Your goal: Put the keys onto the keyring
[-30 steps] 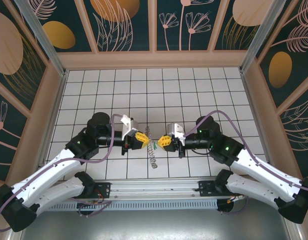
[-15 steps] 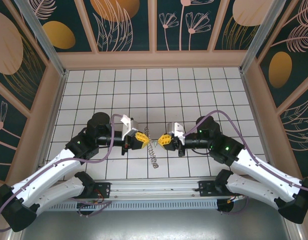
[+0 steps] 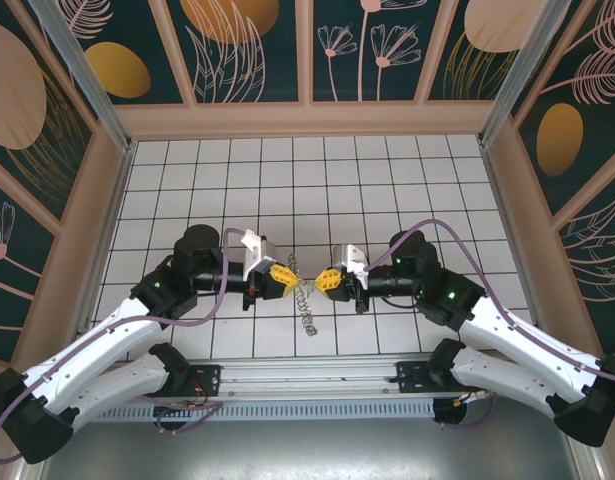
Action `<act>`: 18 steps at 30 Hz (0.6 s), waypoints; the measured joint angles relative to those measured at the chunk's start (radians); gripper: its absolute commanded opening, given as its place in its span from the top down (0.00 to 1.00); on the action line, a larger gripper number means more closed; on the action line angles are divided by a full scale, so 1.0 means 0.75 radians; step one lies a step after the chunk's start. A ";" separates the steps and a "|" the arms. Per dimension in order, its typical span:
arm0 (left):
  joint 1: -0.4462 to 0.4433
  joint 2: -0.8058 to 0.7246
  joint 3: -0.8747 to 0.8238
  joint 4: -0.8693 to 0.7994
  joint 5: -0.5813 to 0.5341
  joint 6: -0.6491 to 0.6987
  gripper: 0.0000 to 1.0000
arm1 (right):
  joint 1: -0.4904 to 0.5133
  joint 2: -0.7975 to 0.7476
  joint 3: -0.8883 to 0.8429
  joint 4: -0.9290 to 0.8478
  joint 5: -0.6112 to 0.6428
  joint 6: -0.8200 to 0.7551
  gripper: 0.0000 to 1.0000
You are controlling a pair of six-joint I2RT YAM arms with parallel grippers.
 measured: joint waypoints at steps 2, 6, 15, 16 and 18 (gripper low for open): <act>0.000 0.000 0.000 0.000 -0.001 0.000 1.00 | -0.001 0.000 0.000 0.000 -0.009 0.000 1.00; 0.000 0.000 0.001 0.000 0.000 0.000 1.00 | -0.001 0.000 0.000 0.000 -0.029 0.000 1.00; 0.000 0.000 0.001 0.000 0.000 0.001 1.00 | -0.002 0.017 0.010 0.000 -0.030 0.000 1.00; 0.000 0.000 0.001 0.000 0.000 0.001 1.00 | -0.003 0.017 0.010 0.000 -0.030 0.000 1.00; 0.000 0.000 0.001 0.000 -0.001 0.000 1.00 | -0.003 0.017 0.010 -0.001 -0.026 0.001 1.00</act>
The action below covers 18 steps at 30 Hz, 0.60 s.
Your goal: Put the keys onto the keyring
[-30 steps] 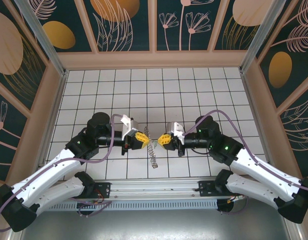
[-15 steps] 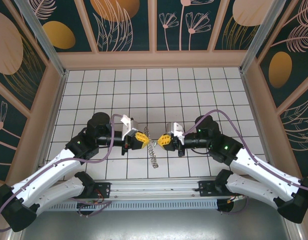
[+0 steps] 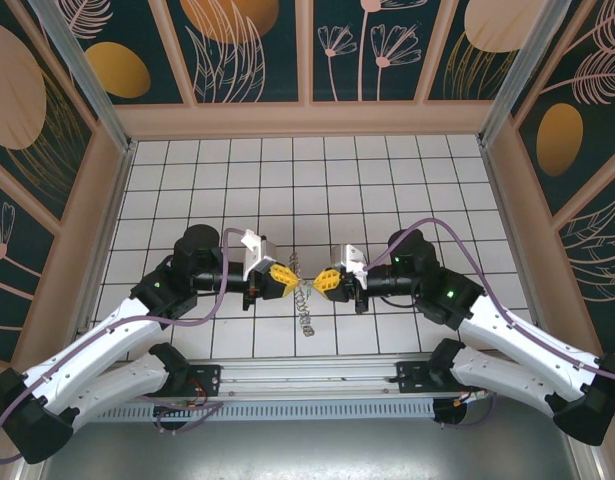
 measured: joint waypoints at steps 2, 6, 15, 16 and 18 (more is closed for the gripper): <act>0.000 0.000 0.000 -0.001 -0.014 0.001 1.00 | -0.002 -0.001 0.000 -0.001 0.021 0.010 1.00; 0.000 0.001 0.000 -0.019 -0.107 0.002 1.00 | -0.008 -0.022 -0.005 -0.007 0.090 0.066 1.00; 0.000 -0.030 0.000 -0.056 -0.300 -0.001 1.00 | -0.008 -0.168 -0.072 -0.136 0.326 0.350 1.00; 0.000 -0.036 0.000 -0.055 -0.307 -0.001 1.00 | -0.009 -0.167 -0.077 -0.153 0.343 0.378 1.00; 0.000 -0.044 0.000 -0.056 -0.320 -0.001 1.00 | -0.015 -0.130 -0.082 -0.193 0.365 0.448 1.00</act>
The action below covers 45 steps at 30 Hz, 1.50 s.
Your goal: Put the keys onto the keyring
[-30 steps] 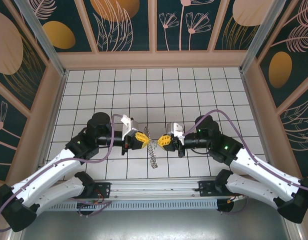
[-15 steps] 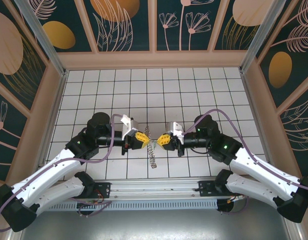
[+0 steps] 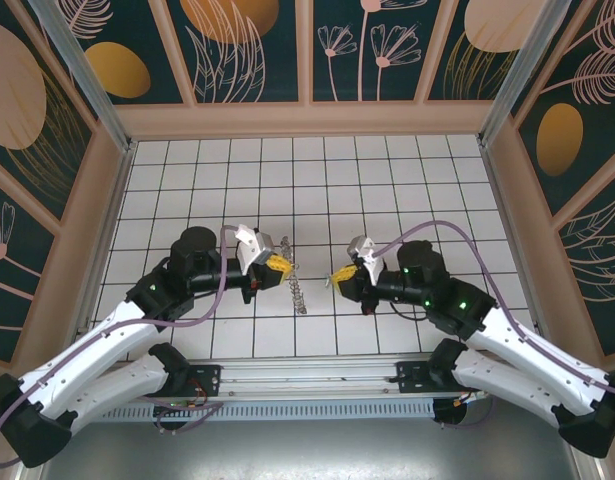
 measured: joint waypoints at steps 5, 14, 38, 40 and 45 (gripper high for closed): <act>0.000 -0.030 0.000 0.000 -0.015 -0.005 1.00 | -0.019 0.221 0.000 -0.045 0.033 0.133 1.00; 0.000 -0.089 0.001 -0.006 -0.075 -0.011 1.00 | -0.038 0.575 0.001 -0.072 0.098 0.236 1.00; 0.000 -0.080 0.028 -0.083 -0.169 -0.025 1.00 | -0.096 1.124 0.201 -0.077 0.198 0.128 1.00; 0.000 -0.080 0.028 -0.083 -0.169 -0.025 1.00 | -0.097 1.131 0.207 -0.076 0.202 0.123 1.00; 0.000 -0.080 0.028 -0.083 -0.169 -0.026 1.00 | -0.106 1.135 0.211 -0.071 0.202 0.107 1.00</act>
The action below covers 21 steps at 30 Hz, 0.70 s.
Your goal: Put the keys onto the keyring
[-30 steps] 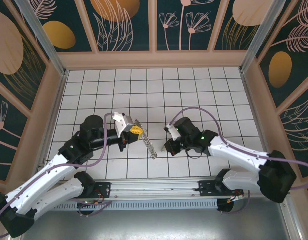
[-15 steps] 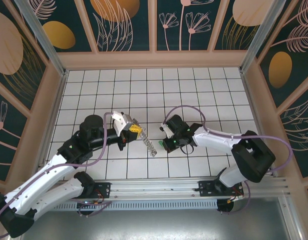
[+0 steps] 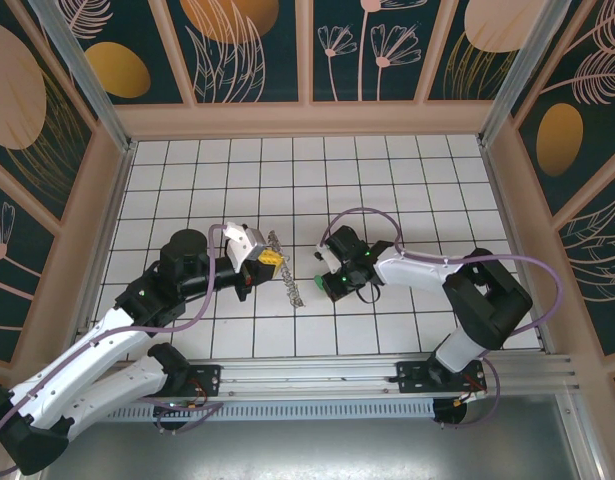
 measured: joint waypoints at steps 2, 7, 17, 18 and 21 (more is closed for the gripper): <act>0.000 0.000 0.000 0.000 0.000 -0.001 1.00 | -0.005 0.003 0.000 0.005 -0.001 -0.008 0.99; 0.000 0.001 0.000 0.001 0.000 -0.008 1.00 | -0.007 0.010 0.000 0.027 -0.003 -0.010 0.90; 0.000 0.001 0.000 0.000 0.000 -0.009 1.00 | -0.007 0.024 0.000 0.055 -0.011 -0.014 0.84; 0.000 0.001 0.000 0.000 0.000 -0.009 1.00 | -0.007 0.024 0.000 0.057 -0.011 -0.014 0.84; 0.000 0.002 0.000 0.000 0.000 -0.009 1.00 | -0.007 0.025 0.000 0.066 -0.011 -0.014 0.84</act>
